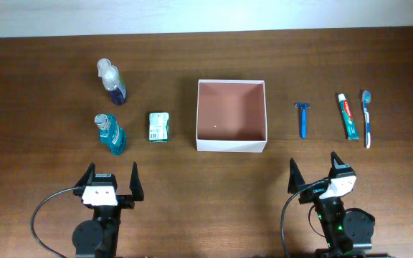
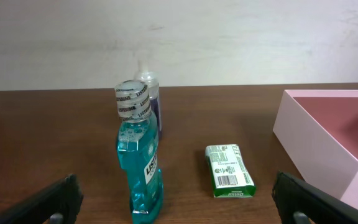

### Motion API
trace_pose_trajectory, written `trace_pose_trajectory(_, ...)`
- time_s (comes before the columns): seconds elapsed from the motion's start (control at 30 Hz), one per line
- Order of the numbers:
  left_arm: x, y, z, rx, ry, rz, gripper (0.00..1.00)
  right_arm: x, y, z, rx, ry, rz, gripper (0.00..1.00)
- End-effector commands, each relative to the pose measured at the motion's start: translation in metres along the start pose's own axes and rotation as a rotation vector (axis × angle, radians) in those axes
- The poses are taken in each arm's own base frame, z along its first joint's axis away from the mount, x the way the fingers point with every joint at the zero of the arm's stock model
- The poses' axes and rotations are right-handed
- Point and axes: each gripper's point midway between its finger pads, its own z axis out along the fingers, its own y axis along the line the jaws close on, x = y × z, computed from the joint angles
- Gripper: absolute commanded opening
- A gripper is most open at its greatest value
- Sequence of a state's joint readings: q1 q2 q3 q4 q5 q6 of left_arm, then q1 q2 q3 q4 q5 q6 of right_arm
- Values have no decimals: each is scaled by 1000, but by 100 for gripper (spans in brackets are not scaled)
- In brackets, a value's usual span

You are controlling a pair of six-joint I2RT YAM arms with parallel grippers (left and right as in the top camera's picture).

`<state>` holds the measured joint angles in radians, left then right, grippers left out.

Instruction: Pack container

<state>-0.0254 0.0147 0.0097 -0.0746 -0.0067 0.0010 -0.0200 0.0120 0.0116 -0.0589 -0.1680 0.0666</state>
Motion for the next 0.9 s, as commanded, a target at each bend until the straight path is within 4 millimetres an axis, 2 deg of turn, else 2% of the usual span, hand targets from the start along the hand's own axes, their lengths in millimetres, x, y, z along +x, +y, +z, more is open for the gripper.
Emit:
trace_pose_trajectory(0.0, -2, 5, -1, -26, -7, 15, 99, 2, 0, 0, -4, 2, -6, 99)
trace_pose_trajectory(0.03, -5, 12, -1, -67, -21, 14, 99, 2, 0, 0, -4, 2, -6, 99)
trace_pose_trajectory(0.07, -19, 17, -2, -101, -80, 11, 99, 2, 0, 0, -4, 2, -6, 99)
trace_pose_trajectory(0.2, -47, 18, -7, -101, -173, 5, 99, 2, 0, 0, -4, 2, -6, 99)
trace_pose_trajectory(0.37, -72, 31, -16, -182, -227, -6, 99, 2, 0, 0, -4, 2, -6, 98)
trace_pose_trajectory(0.6, -123, 31, -25, -180, -265, -9, 99, 2, 0, 0, -4, 2, -6, 99)
trace_pose_trajectory(0.73, -155, 31, -14, -184, -189, 48, 99, 2, 0, 0, -4, 2, -6, 99)
trace_pose_trajectory(0.87, -171, 28, 19, -159, 32, 86, 99, 2, 0, 0, -4, 2, -6, 99)
